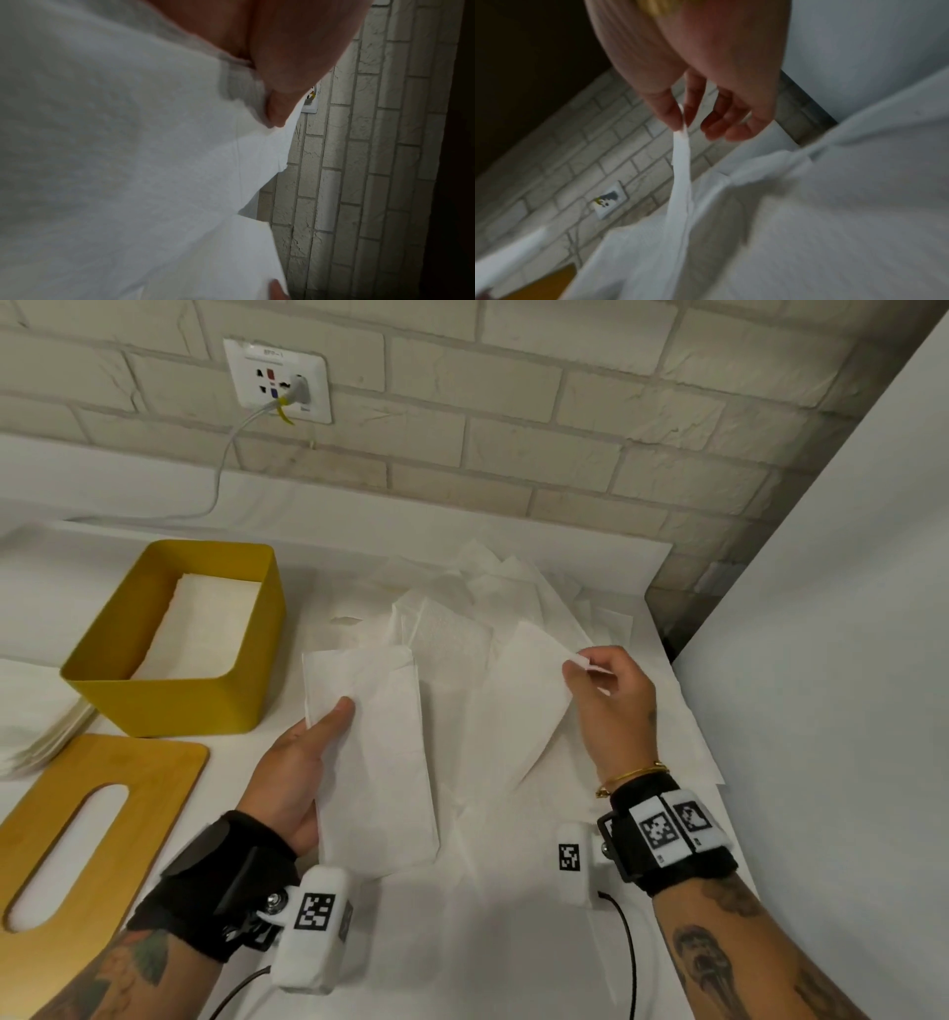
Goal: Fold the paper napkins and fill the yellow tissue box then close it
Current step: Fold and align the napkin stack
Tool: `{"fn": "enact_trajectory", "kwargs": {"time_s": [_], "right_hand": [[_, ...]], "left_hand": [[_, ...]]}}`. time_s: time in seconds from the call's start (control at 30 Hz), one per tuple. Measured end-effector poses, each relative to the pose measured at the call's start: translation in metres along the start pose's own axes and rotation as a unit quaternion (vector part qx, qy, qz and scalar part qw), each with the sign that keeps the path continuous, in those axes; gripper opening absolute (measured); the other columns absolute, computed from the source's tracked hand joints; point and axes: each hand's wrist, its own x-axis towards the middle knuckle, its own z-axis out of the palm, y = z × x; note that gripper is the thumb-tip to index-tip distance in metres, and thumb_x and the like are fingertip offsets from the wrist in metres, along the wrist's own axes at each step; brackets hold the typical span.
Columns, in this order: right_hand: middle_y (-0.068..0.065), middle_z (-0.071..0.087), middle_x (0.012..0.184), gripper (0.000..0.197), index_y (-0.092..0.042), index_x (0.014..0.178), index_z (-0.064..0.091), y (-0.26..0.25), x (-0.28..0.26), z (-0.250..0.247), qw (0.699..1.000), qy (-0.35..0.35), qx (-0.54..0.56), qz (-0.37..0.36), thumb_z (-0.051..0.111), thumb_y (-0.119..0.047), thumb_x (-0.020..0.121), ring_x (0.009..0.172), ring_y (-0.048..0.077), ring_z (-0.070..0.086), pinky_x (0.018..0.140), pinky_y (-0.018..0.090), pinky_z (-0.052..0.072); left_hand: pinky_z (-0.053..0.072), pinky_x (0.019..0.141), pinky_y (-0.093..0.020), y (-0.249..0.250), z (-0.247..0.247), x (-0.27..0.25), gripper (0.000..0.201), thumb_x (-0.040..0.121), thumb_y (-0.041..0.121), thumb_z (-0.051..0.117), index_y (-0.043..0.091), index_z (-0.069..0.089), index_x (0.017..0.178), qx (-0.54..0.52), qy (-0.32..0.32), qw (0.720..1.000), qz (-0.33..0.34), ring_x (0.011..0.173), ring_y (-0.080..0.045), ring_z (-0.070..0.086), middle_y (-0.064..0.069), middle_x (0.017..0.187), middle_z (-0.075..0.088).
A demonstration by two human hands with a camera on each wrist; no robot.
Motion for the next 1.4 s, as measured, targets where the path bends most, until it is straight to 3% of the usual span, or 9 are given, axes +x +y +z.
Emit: {"fn": "enact_trajectory", "kwargs": {"time_s": [0.1,0.23,0.37,0.47,0.73,0.93,1.1,1.3,1.4], "right_hand": [[-0.005,0.074,0.088,0.016,-0.023,0.091,0.065,-0.035,-0.013,-0.008,0.991,-0.066,0.111,-0.046,0.067,-0.007,0.092,0.082,0.012,0.068,0.071,0.023,0.051],[0.029,0.059,0.073,0.011,-0.034,0.08,0.069,-0.08,-0.031,-0.019,0.966,-0.182,0.172,-0.065,0.077,-0.028,0.077,0.07,0.029,0.053,0.067,0.037,0.046],[0.01,0.07,0.077,0.015,-0.02,0.092,0.068,-0.103,-0.038,-0.021,0.926,-0.272,0.261,-0.024,0.071,-0.02,0.077,0.067,0.024,0.063,0.057,0.027,0.05],[0.006,0.076,0.084,0.008,-0.016,0.096,0.066,-0.095,-0.034,-0.002,0.941,-0.237,0.243,0.005,0.066,-0.012,0.089,0.075,0.015,0.07,0.062,0.026,0.055],[0.003,0.078,0.088,0.004,-0.02,0.099,0.069,-0.051,-0.03,0.042,0.985,-0.136,0.096,0.036,0.067,-0.019,0.096,0.089,0.025,0.074,0.091,0.049,0.059],[0.011,0.074,0.083,0.003,-0.022,0.099,0.066,-0.042,-0.032,0.046,0.992,-0.102,0.072,0.016,0.066,-0.022,0.097,0.076,0.036,0.067,0.082,0.053,0.057],[0.011,0.075,0.085,0.001,-0.023,0.097,0.066,-0.042,-0.037,0.051,0.992,-0.091,0.082,0.026,0.065,-0.023,0.097,0.09,0.043,0.067,0.084,0.057,0.057],[0.002,0.073,0.103,0.04,-0.03,0.114,0.059,-0.041,-0.047,0.044,0.985,-0.106,0.11,0.08,0.083,-0.028,0.082,0.095,0.019,0.072,0.09,0.044,0.06],[0.0,0.069,0.105,0.071,-0.034,0.128,0.044,-0.036,-0.065,0.039,0.97,-0.176,0.122,0.113,0.088,-0.018,0.075,0.088,0.005,0.072,0.076,0.024,0.06]], "left_hand": [[0.054,0.093,-0.046,0.007,0.002,0.006,0.024,0.101,0.03,0.057,0.016,0.068,0.117,-0.009,0.002,1.0,0.008,0.1,-0.028,0.074,-0.012,0.115,0.075],[0.053,0.099,-0.048,0.014,0.012,0.013,0.026,0.102,0.028,0.057,0.014,0.067,0.122,-0.021,-0.007,1.0,0.013,0.108,-0.031,0.071,-0.013,0.118,0.074],[0.056,0.095,-0.044,0.014,0.026,0.014,0.037,0.102,0.028,0.055,0.007,0.062,0.132,-0.027,-0.047,0.999,0.005,0.113,-0.033,0.069,-0.017,0.125,0.071],[0.05,0.104,-0.048,0.008,0.036,0.013,0.047,0.096,0.032,0.062,0.005,0.061,0.135,-0.035,-0.077,0.996,-0.017,0.12,-0.035,0.065,-0.018,0.129,0.068],[0.047,0.105,-0.043,-0.008,0.054,-0.001,0.052,0.101,0.047,0.046,0.01,0.062,0.134,-0.015,-0.144,0.989,-0.036,0.121,-0.028,0.066,-0.013,0.129,0.069],[0.041,0.114,-0.047,-0.014,0.054,-0.001,0.068,0.099,0.063,0.034,0.014,0.055,0.142,-0.034,-0.144,0.988,-0.049,0.127,-0.028,0.062,-0.012,0.135,0.066],[0.047,0.107,-0.045,-0.014,0.059,-0.007,0.046,0.104,0.044,0.042,0.011,0.064,0.129,-0.018,-0.157,0.986,-0.05,0.118,-0.028,0.068,-0.012,0.126,0.071],[0.041,0.113,-0.052,-0.009,0.05,0.0,0.045,0.106,0.039,0.042,0.009,0.059,0.136,-0.022,-0.136,0.99,-0.04,0.124,-0.032,0.063,-0.015,0.131,0.068],[0.042,0.112,-0.055,-0.004,0.043,0.006,0.048,0.106,0.041,0.041,0.009,0.056,0.139,-0.028,-0.118,0.992,-0.03,0.124,-0.035,0.063,-0.017,0.132,0.067]]}}
